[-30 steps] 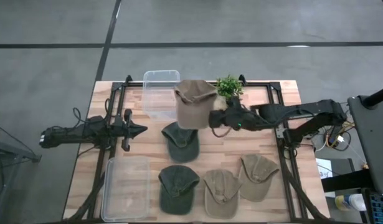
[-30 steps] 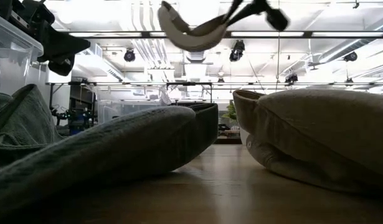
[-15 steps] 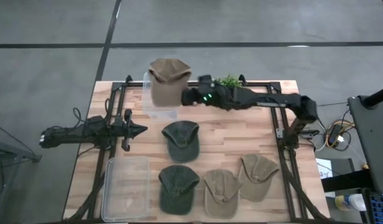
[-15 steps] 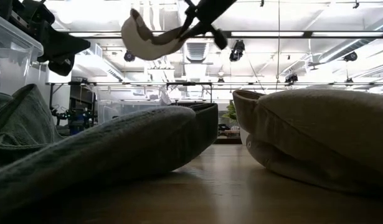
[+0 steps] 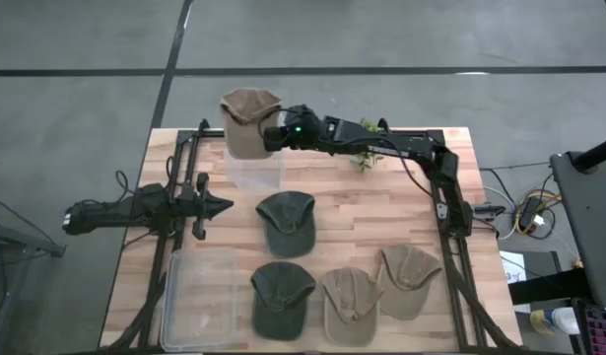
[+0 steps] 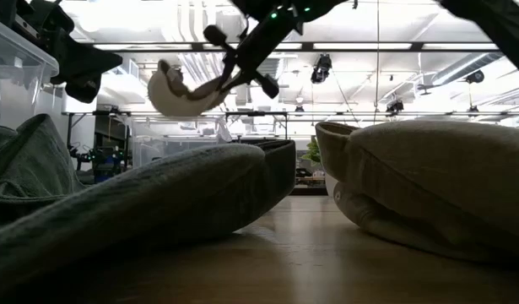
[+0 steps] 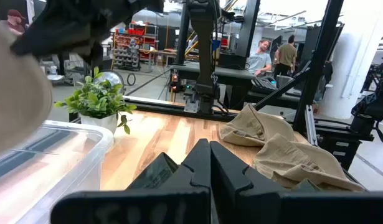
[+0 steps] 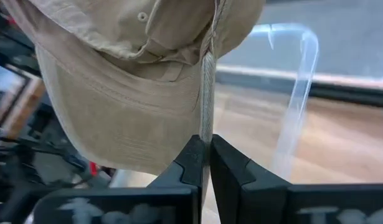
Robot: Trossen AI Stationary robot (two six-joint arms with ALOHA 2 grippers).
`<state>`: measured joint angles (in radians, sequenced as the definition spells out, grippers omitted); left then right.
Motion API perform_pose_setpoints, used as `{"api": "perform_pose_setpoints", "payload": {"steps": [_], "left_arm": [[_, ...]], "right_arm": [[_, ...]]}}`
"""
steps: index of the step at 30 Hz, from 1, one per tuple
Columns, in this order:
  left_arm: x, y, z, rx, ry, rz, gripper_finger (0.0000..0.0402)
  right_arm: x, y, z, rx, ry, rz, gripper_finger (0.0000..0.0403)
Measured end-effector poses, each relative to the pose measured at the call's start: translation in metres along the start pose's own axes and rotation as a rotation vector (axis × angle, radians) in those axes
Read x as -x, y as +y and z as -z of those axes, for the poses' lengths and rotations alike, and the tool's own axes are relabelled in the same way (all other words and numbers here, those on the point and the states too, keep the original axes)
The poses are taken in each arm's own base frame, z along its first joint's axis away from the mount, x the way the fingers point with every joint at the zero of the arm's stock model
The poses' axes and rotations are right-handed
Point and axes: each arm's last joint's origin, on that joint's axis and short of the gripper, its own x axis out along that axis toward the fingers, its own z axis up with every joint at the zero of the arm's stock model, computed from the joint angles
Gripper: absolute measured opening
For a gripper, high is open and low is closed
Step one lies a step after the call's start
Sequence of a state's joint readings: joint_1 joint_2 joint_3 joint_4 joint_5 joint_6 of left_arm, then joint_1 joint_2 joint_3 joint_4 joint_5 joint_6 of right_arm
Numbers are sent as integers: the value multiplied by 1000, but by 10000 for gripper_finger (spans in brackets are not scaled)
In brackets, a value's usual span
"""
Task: Pick & Place hat
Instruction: Put the top brown cap into the top transparent bin
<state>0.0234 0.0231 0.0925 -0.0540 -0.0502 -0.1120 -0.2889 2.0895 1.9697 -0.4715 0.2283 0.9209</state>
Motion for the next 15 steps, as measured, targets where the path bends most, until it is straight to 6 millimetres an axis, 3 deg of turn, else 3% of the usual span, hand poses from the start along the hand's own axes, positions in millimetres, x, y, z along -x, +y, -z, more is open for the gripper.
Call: {"api": "perform_pose_setpoints", "payload": {"steps": [6, 11, 15], "left_arm": [[0, 0, 0, 0, 1, 3, 0], [0, 0, 0, 0, 1, 3, 0], [0, 0, 0, 0, 1, 3, 0]], "right_arm": [[-17, -2, 5, 28, 113, 108, 13], [-24, 1, 4, 16, 153, 99, 15], [-25, 1, 6, 18, 159, 97, 47]]}}
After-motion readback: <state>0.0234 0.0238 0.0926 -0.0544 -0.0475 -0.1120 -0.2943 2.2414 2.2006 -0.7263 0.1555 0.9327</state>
